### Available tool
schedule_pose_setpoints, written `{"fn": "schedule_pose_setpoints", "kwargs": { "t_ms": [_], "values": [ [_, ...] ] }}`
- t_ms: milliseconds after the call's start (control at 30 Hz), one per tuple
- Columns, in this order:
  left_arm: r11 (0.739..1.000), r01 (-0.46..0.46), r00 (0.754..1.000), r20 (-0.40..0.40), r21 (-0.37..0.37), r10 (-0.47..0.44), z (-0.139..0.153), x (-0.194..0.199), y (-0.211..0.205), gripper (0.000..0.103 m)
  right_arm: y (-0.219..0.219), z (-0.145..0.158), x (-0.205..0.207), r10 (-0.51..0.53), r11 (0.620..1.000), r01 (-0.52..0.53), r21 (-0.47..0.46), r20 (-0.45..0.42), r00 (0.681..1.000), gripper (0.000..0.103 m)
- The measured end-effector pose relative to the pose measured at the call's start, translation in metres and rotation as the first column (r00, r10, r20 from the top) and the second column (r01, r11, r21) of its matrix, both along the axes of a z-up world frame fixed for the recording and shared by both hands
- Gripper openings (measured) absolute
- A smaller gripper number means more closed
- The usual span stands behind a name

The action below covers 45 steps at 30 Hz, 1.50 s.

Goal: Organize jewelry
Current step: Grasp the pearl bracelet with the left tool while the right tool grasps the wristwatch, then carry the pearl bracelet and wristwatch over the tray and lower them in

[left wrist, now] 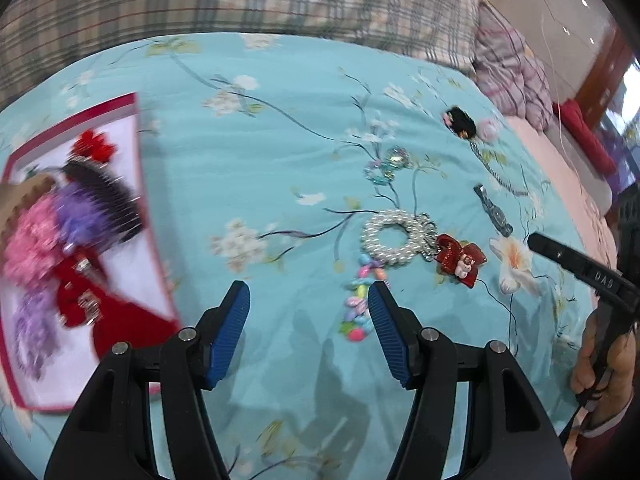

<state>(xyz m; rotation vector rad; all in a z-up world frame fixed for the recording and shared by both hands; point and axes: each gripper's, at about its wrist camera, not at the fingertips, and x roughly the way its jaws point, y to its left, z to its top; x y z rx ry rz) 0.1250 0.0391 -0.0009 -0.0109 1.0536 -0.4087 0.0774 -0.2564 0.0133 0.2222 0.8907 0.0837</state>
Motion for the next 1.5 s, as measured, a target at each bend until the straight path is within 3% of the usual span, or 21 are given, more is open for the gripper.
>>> {"fn": "schedule_pose_setpoints", "kwargs": {
  "t_ms": [233, 567, 667, 767, 933, 967, 1000, 1067, 1200, 1500],
  "values": [
    [0.995, 0.084, 0.996, -0.012, 0.049, -0.084, -0.014, 0.029, -0.041, 0.061, -0.028, -0.012, 0.023, -0.018, 0.999, 0.016, -0.047, -0.037, 0.999, 0.038],
    [0.982, 0.172, 0.984, -0.067, 0.072, -0.168, -0.043, 0.054, -0.068, 0.061, -0.042, -0.042, 0.053, -0.008, 0.995, -0.005, -0.104, -0.120, 0.993, 0.041],
    [0.979, 0.188, 0.980, -0.085, 0.081, -0.181, -0.053, 0.057, -0.073, 0.061, -0.042, -0.047, 0.055, 0.003, 0.993, -0.016, -0.114, -0.116, 0.993, 0.042],
    [0.977, 0.193, 0.979, -0.090, 0.086, -0.185, -0.059, 0.060, -0.076, 0.061, -0.039, -0.049, 0.059, 0.014, 0.993, -0.027, -0.113, -0.111, 0.994, 0.050],
    [0.974, 0.210, 0.976, -0.079, 0.088, -0.204, -0.059, 0.060, -0.083, 0.060, -0.030, -0.053, 0.058, 0.023, 0.982, -0.042, -0.183, -0.106, 0.994, 0.047],
    [0.972, 0.220, 0.974, -0.077, 0.081, -0.214, -0.059, 0.059, -0.083, 0.050, -0.031, -0.053, 0.057, 0.022, 0.982, -0.041, -0.182, -0.104, 0.994, 0.045],
    [0.970, 0.233, 0.971, -0.075, 0.070, -0.227, -0.058, 0.058, -0.085, 0.035, -0.033, -0.053, 0.056, 0.015, 0.983, -0.034, -0.181, -0.103, 0.995, 0.034],
    [0.964, 0.258, 0.965, -0.065, 0.064, -0.254, -0.055, 0.053, -0.088, 0.011, -0.039, -0.051, 0.054, 0.012, 0.990, -0.027, -0.140, -0.102, 0.995, 0.030],
    [0.962, 0.266, 0.964, -0.044, 0.068, -0.264, -0.047, 0.046, -0.092, 0.010, -0.042, -0.045, 0.050, 0.013, 0.995, -0.022, -0.094, -0.097, 0.995, 0.030],
    [0.976, 0.216, 0.976, 0.043, -0.017, -0.215, -0.003, 0.034, -0.069, 0.009, -0.031, -0.014, 0.034, 0.027, 0.999, -0.027, -0.032, -0.024, 0.999, 0.030]
  ]
}}
